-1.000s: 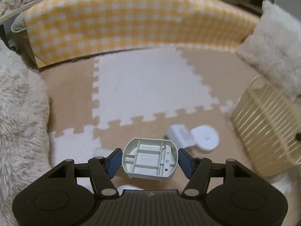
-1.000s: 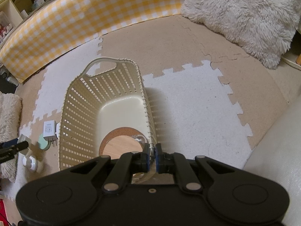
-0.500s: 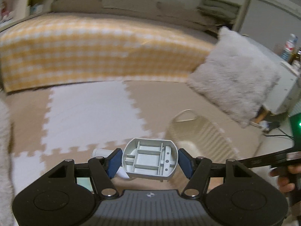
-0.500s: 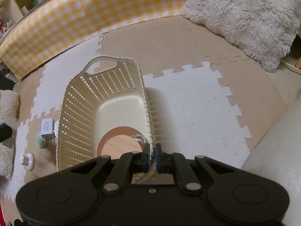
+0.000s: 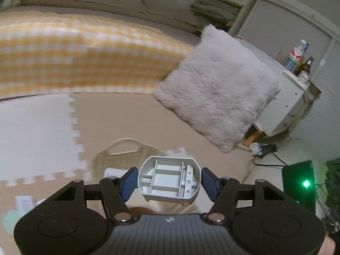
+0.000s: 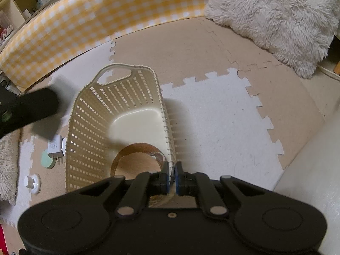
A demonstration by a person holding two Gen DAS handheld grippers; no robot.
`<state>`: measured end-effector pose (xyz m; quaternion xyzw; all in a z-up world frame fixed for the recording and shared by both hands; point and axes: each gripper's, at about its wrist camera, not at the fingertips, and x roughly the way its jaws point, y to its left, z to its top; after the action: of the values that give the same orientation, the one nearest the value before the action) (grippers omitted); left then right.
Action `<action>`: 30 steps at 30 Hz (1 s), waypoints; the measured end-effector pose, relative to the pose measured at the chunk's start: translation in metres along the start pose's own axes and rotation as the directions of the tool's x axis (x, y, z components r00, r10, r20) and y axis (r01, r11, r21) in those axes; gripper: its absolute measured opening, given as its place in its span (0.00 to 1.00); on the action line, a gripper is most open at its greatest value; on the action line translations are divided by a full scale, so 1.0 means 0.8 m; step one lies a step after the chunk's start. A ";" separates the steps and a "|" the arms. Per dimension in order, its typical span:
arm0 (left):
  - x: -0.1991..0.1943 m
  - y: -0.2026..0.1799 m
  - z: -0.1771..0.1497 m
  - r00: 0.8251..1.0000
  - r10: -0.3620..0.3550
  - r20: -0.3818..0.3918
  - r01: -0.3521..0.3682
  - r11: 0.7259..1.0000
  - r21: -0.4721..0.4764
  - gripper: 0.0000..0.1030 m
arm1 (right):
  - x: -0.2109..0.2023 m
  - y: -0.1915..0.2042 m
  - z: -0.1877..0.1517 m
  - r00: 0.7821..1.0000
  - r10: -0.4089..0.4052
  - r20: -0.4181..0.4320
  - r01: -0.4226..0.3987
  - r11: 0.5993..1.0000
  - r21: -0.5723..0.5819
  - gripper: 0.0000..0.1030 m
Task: Organize rigid objects
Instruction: 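Carry the grey tray into the basket and open the left gripper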
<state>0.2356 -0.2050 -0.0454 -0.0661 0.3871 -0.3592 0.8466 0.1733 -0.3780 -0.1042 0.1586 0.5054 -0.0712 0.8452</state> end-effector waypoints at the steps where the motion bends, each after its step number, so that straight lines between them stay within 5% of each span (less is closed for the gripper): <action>1: 0.009 -0.005 0.001 1.000 -0.016 -0.013 0.016 1.000 0.006 0.63 | 0.000 0.000 0.000 1.000 0.001 0.000 -0.001 1.000 -0.001 0.06; 5: 0.039 -0.009 -0.001 0.997 -0.030 -0.067 0.033 0.998 0.048 0.63 | 0.000 -0.003 0.000 1.000 0.008 -0.001 -0.008 1.000 0.003 0.06; 14: 0.076 0.021 -0.013 0.990 0.075 -0.121 -0.064 0.993 0.096 0.63 | 0.000 0.000 0.000 1.000 0.007 -0.004 -0.007 1.000 -0.006 0.06; 30: 0.123 0.016 -0.023 0.975 0.192 -0.113 -0.160 0.956 0.244 0.64 | -0.001 0.003 -0.001 1.000 0.000 -0.004 -0.001 1.000 -0.021 0.06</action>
<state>0.2733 -0.2570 -0.1230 0.0933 0.4029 -0.3291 0.8489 0.1728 -0.3756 -0.1037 0.1500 0.5078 -0.0654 0.8458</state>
